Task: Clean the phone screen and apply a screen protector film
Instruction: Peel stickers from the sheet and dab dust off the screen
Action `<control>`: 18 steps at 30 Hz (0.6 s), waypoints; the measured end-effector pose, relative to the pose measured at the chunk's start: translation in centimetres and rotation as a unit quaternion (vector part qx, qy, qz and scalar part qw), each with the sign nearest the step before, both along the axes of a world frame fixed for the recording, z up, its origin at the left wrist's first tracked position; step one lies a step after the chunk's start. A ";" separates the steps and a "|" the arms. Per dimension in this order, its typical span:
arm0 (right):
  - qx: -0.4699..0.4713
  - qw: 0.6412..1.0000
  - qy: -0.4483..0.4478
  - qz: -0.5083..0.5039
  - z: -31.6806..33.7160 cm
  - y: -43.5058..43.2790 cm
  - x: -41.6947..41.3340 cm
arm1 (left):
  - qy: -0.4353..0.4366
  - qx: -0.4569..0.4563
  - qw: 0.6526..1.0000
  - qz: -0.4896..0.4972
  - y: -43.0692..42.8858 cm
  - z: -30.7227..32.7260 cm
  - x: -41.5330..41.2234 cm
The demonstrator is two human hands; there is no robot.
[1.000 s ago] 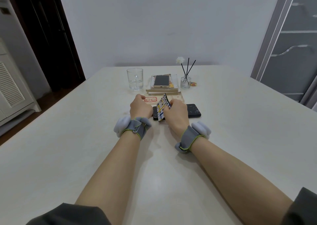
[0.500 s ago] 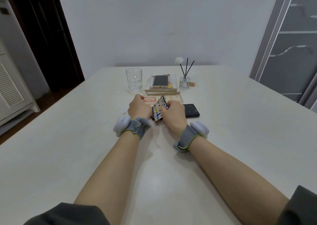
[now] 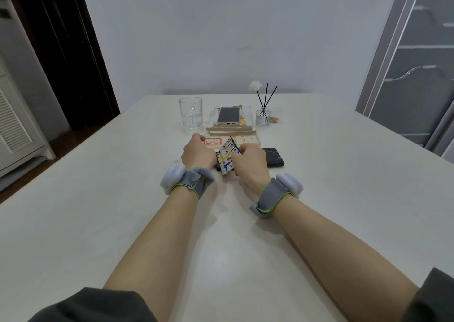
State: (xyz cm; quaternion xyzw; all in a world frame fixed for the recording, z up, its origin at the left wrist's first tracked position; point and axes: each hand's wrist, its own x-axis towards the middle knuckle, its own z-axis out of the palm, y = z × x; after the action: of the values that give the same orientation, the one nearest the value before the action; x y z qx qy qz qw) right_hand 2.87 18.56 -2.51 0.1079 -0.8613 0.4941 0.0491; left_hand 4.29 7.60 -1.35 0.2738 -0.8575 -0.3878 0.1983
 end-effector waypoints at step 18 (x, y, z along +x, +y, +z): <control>0.068 0.996 0.019 -0.052 1.0 2.7 -0.1 | -0.002 -0.002 1.000 -0.010 0.1 0.1 0.2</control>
State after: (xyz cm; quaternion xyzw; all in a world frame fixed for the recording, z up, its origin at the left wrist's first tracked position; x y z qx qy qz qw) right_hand 2.72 21.22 -1.52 0.0751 -0.8965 0.4286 0.0837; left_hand 4.45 7.74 -1.28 0.2651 -0.8616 -0.3872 0.1934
